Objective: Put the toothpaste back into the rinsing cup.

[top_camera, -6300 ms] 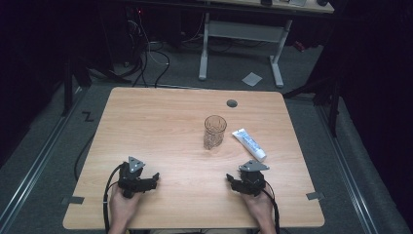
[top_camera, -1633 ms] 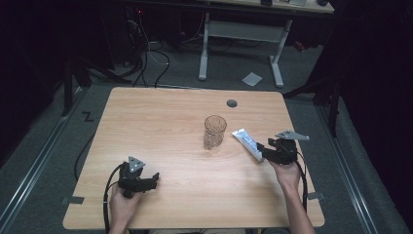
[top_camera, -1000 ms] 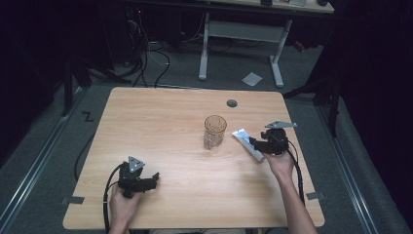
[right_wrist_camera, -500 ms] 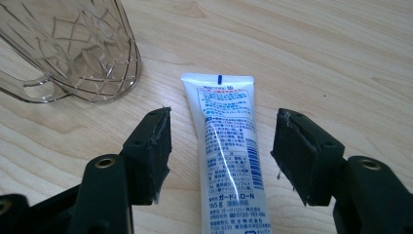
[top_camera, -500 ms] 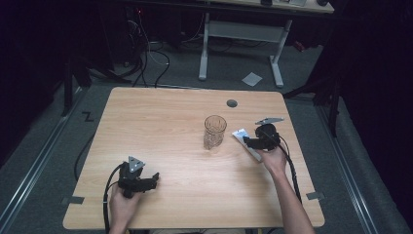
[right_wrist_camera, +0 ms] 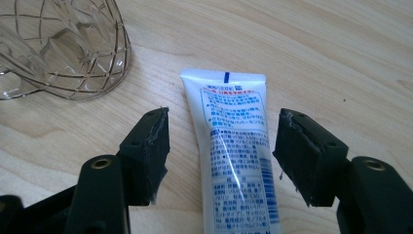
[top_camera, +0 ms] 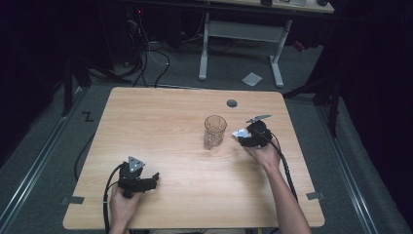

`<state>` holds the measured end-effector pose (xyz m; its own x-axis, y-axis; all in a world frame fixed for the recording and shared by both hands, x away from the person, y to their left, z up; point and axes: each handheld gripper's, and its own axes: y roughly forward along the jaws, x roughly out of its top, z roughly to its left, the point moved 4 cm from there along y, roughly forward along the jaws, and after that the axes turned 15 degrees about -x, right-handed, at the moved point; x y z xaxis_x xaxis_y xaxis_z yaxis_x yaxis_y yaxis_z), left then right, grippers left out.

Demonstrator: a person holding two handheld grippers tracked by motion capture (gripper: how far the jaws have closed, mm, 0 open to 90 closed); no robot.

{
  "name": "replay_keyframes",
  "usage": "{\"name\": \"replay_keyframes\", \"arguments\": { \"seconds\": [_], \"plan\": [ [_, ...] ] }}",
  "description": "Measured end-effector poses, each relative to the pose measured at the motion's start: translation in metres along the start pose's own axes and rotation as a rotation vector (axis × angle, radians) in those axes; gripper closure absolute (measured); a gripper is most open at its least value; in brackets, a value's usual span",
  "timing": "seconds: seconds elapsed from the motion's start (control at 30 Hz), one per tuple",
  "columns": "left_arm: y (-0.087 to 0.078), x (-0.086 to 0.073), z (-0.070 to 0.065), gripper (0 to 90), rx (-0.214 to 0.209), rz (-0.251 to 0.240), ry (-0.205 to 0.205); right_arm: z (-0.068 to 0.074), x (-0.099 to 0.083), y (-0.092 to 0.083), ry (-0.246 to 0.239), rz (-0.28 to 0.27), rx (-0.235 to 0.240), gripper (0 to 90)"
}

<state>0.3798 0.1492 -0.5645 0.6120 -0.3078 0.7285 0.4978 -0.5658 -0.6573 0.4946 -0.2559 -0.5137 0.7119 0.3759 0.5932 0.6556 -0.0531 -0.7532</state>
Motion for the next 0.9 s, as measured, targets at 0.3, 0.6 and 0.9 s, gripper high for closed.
{"name": "replay_keyframes", "arguments": {
  "seconds": [0.3, 0.6, 0.9],
  "plan": [
    [0.0, 0.0, 0.0, 15.5, 0.0, 0.0, 0.0, 0.005, 0.005, 0.008, -0.015, 0.028, -0.01, 35.9],
    [0.0, 0.0, 0.0, 15.5, 0.0, 0.0, 0.0, 0.003, 0.001, 0.023, 0.007, 0.105, -0.002, 34.5],
    [0.0, 0.0, 0.0, 15.5, 0.0, 0.0, 0.0, 0.003, -0.004, 0.033, 0.026, 0.148, 0.006, 36.6]
  ]
}}
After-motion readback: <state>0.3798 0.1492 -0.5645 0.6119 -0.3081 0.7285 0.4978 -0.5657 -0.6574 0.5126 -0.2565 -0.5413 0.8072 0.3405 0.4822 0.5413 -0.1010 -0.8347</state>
